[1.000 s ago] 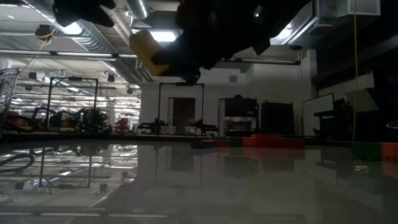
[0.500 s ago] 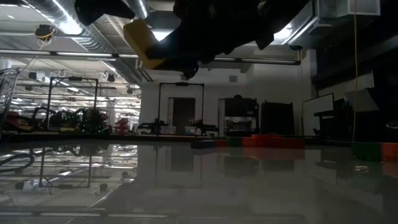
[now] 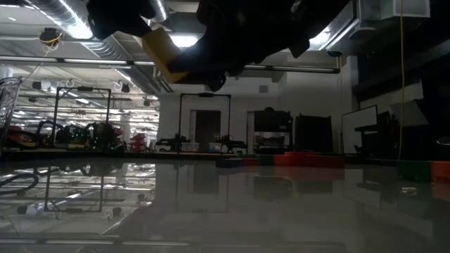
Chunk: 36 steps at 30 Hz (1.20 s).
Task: Sort blocks by size
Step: Put the large yellow block into the left transparent bin
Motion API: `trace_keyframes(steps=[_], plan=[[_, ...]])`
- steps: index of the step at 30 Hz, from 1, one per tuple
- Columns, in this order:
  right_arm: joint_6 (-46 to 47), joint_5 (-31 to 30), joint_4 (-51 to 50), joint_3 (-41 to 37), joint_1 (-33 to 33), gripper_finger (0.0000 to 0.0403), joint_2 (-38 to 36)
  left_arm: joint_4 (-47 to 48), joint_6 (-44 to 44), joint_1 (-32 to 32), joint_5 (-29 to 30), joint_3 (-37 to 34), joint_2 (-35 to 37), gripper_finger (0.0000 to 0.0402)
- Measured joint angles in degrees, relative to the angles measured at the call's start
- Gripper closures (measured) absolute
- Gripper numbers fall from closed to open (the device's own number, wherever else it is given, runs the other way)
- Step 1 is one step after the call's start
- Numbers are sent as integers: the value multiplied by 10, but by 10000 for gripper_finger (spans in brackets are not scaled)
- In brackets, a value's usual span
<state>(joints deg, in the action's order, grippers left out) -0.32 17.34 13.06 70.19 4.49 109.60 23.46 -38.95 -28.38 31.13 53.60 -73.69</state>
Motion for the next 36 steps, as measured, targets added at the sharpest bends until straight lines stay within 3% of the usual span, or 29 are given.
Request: trace_keyframes(steps=[22, 29, 36], plan=[[-1, 3, -21, 0, 0, 264, 0, 4, 0, 4, -1, 0, 0, 235], [0, 46, -9, 0, 3, 264, 0, 0, -1, 17, -1, 1, -2, 235], [-2, 12, -6, 0, 6, 264, 0, -6, -2, 19, -15, 1, -11, 235]])
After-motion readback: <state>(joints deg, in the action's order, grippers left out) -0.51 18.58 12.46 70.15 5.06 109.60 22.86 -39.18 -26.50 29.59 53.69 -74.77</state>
